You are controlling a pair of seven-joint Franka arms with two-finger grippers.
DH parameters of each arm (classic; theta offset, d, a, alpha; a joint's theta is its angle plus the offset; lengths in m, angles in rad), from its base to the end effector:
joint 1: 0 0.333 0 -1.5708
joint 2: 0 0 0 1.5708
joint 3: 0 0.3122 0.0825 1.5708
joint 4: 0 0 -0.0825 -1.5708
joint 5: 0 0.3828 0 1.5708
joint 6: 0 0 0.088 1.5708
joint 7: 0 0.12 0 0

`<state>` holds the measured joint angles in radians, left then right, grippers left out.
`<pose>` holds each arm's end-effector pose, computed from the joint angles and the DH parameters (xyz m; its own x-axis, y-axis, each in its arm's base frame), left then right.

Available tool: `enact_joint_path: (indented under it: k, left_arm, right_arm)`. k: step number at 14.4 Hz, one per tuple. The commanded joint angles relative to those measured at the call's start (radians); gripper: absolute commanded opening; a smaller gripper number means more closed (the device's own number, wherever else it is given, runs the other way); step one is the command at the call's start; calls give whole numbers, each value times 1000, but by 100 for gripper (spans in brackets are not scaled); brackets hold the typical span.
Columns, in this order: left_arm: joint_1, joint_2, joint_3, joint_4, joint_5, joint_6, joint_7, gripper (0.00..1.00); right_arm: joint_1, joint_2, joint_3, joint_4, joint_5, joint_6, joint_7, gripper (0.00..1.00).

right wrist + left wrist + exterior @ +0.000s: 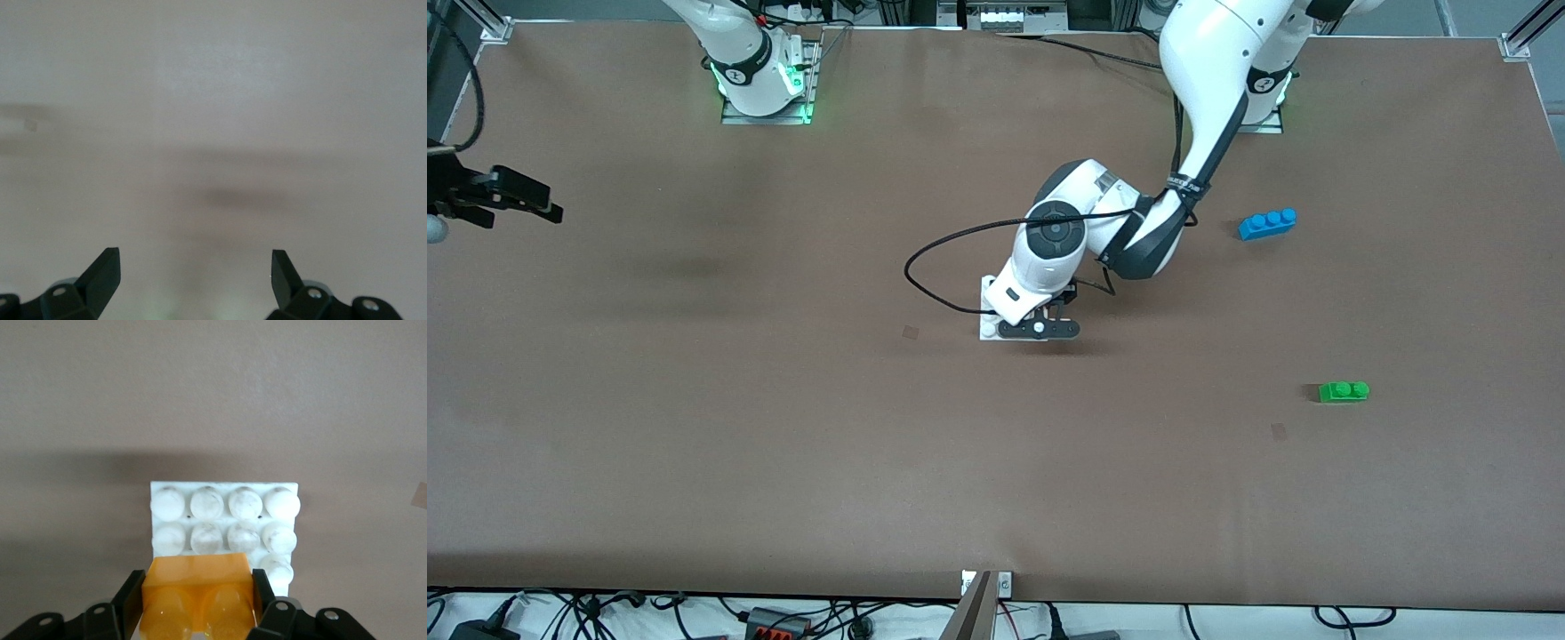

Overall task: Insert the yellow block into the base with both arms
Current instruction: 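Lower the yellow block onto the base studs with the left gripper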

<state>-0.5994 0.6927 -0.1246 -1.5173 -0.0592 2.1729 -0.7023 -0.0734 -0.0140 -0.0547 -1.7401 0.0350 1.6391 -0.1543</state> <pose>0.5332 -0.4586 0.2385 0.9933 0.0356 -0.1098 0.0438 -0.9964 0.0731 0.5423 -0.0660 0.5415 0.9965 0.0242 -0.0805 0.0204 -0.9986 -0.0483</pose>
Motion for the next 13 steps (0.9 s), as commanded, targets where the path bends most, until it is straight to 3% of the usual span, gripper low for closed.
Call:
enact_joint_path:
  k: [1,7,13]
  left_arm:
    - [-37,14,17,22,-4,28,-48,52]
    - [-51,31,23,-3,85,96,-66,52]
    - [-46,18,22,-41,88,94,-88,52]
  right_arm:
    - [46,-1,2,14,-35,-10,155,100]
    - [58,8,7,37,-33,-24,170,100]
    - [58,9,7,37,-33,-24,165,100]
